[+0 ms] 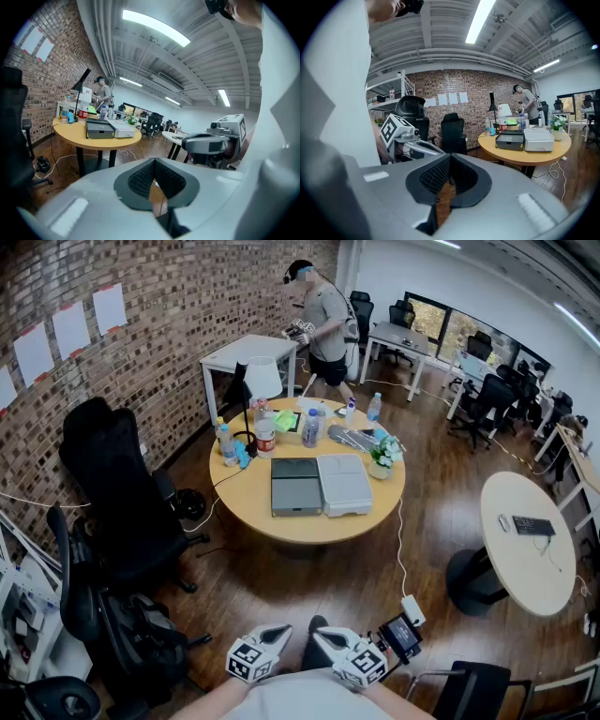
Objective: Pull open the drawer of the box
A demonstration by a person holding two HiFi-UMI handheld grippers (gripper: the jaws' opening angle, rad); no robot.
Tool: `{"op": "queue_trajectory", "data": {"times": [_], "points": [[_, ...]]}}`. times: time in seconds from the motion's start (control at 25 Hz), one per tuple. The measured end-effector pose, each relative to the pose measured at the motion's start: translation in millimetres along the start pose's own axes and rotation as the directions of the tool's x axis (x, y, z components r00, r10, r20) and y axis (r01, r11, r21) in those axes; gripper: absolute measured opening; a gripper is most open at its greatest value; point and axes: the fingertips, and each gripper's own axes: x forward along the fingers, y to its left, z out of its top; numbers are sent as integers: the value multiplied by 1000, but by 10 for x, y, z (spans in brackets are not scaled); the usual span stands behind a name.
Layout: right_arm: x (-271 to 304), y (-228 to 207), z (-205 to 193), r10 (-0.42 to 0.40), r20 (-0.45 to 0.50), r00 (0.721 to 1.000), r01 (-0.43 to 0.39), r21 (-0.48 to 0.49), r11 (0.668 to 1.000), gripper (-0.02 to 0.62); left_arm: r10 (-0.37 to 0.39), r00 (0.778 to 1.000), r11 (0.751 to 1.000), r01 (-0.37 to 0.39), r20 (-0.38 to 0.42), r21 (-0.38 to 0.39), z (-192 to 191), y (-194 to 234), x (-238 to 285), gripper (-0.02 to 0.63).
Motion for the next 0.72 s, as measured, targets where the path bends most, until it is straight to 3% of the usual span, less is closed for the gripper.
{"op": "queue_trajectory", "data": {"times": [0.36, 0.56, 0.72], "points": [[343, -610, 244, 32, 1, 999, -32, -19, 999, 2, 33, 999, 999, -33, -23, 4, 225, 433, 327, 5], [465, -1089, 463, 28, 6, 1000, -28, -38, 999, 2, 46, 999, 998, -45, -26, 45, 580, 658, 614, 5], [514, -1348, 574, 44, -5, 999, -44, -31, 999, 2, 54, 998, 998, -54, -18, 32, 822, 745, 823, 5]]}}
